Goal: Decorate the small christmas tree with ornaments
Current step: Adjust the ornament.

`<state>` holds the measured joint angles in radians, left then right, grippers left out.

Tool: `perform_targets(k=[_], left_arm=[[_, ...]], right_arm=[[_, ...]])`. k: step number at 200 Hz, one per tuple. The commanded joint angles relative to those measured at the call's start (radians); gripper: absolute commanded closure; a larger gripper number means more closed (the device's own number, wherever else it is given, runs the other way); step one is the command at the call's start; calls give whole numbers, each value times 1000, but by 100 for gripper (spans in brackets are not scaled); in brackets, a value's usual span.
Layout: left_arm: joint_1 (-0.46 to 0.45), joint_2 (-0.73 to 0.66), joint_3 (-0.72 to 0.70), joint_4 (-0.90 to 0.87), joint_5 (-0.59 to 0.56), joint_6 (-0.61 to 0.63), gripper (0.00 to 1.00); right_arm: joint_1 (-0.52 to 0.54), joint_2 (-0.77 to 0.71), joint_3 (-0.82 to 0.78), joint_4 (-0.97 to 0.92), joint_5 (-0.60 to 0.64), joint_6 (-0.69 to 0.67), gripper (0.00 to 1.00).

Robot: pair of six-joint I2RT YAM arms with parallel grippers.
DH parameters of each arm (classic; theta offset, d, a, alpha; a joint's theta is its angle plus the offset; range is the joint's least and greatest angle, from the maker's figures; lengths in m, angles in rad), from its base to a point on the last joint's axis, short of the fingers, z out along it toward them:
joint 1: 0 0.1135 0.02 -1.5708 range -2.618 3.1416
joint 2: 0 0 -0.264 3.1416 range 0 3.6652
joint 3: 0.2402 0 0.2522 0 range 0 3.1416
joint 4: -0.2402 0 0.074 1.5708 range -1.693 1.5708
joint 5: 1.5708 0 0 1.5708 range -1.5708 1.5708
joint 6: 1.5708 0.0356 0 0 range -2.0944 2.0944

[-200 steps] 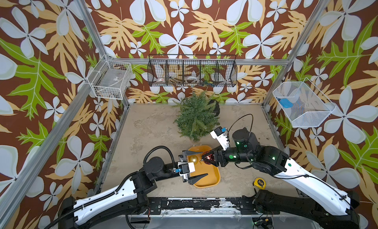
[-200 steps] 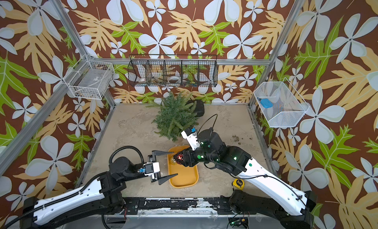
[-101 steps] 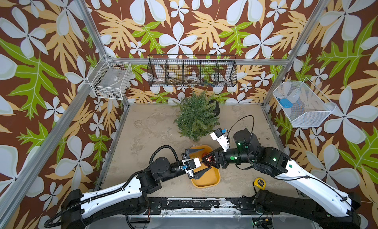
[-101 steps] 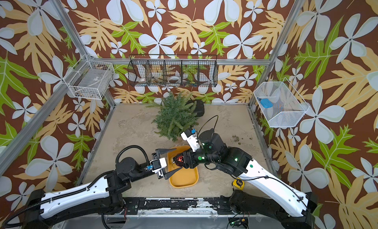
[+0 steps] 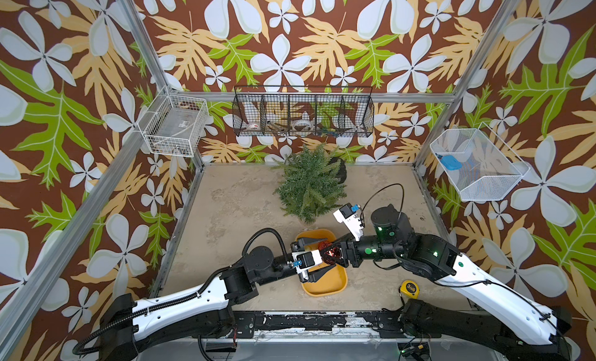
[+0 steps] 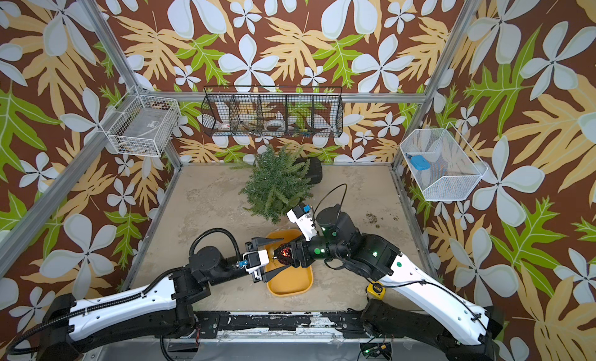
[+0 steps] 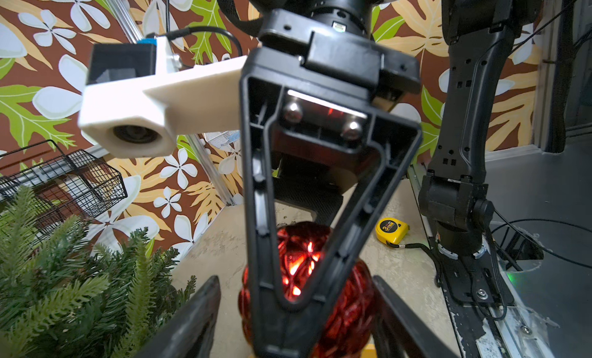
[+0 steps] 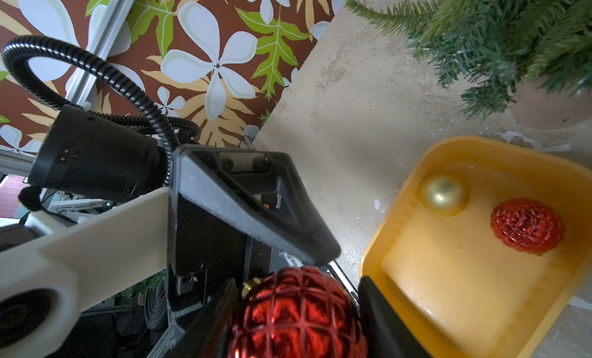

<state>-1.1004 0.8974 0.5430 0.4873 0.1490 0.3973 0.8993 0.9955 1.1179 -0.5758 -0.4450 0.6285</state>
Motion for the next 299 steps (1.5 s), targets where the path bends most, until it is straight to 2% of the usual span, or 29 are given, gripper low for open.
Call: perform_targets(k=[1,18,57,67,91,125,152,175,227,252,299], left_arm=[[0,3,11,25,12,-3,33],[-1,3,12,25,11,1,37],[0,-7,9,27,11,0,40],[0,-11,9,29,11,-2,40],[0,-25,8,31,11,-4,40],[0,-80,-4,59,36,-27,40],[0,-149,-14,115,105,-50,40],[-1,-195,-12,162,165,-53,40],[0,-164,53,171,213,-28,40],[0,-123,66,186,213,-22,39],[0,-101,66,184,172,-14,39]], right_arm=[[1,-5,-8,10,-11,4,47],[2,-10,-11,10,-11,4,46],[1,-20,-13,14,-8,-2,42],[1,-20,-13,14,-9,-2,40],[1,-25,-7,17,-9,-5,23],[1,-75,-8,91,-45,17,17],[1,-134,-49,284,-204,98,17],[2,-168,-63,394,-260,145,19],[1,-134,-41,417,-334,165,22],[2,-97,-31,417,-352,174,28],[1,-92,-32,380,-331,161,32]])
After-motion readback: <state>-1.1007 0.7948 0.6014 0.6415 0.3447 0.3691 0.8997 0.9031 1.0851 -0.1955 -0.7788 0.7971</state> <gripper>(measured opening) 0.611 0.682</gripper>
